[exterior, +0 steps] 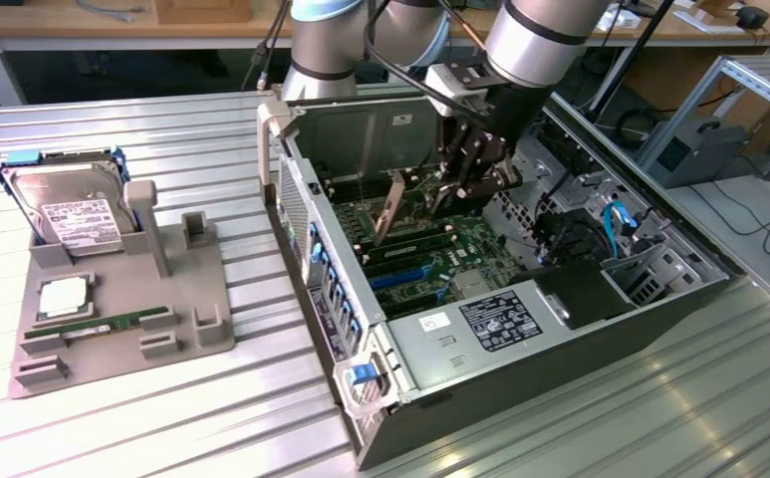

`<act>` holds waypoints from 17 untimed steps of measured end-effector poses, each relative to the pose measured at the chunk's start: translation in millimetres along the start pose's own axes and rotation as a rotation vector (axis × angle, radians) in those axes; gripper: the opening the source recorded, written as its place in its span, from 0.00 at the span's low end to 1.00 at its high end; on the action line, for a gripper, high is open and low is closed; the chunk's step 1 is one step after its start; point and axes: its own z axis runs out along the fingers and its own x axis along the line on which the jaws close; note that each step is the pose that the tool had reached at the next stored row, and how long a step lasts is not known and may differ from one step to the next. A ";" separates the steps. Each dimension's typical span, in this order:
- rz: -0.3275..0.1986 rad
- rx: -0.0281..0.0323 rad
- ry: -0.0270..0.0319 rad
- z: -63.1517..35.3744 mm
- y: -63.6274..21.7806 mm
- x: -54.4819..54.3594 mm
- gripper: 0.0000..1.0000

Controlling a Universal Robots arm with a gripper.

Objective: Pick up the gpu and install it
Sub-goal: 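Insert the gpu into the slot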

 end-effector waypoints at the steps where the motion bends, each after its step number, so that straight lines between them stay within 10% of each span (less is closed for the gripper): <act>1: 0.000 0.0000 0.0000 0.2 0.3 0.9 0.27; 15: 0.000 0.0000 0.0000 5.3 10.0 8.9 0.27; 17: 0.000 0.0006 0.0000 6.8 25.4 9.4 0.27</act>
